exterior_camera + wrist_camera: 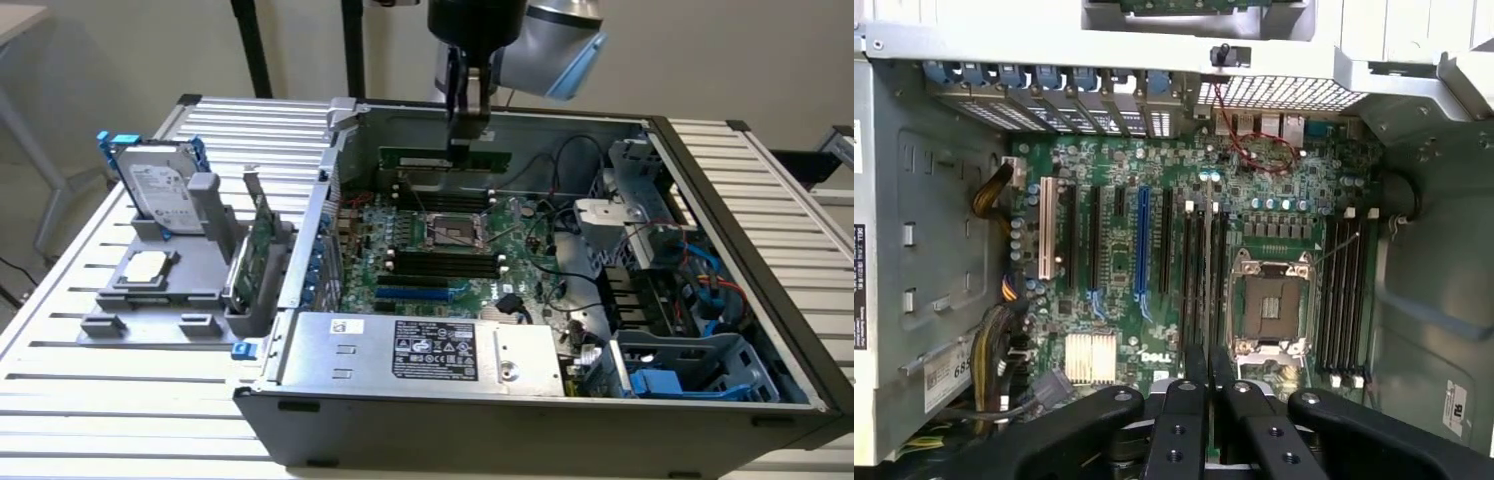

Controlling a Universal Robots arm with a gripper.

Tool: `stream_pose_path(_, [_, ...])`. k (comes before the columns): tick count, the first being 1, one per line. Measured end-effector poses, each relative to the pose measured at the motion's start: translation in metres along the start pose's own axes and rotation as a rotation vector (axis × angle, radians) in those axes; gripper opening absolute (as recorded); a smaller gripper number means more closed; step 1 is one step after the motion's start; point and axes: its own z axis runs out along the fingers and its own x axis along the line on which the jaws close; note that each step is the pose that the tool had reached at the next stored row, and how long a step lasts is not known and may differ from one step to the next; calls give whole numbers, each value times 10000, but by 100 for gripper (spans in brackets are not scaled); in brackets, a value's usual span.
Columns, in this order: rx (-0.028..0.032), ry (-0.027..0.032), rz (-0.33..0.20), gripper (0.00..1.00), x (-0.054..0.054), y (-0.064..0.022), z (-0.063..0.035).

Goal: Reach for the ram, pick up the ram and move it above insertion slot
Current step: 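Pick up the ram and move it above insertion slot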

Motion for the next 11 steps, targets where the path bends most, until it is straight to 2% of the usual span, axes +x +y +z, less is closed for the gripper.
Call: stream_pose_path(11, [2, -1, 119, 13, -193, -53, 59])
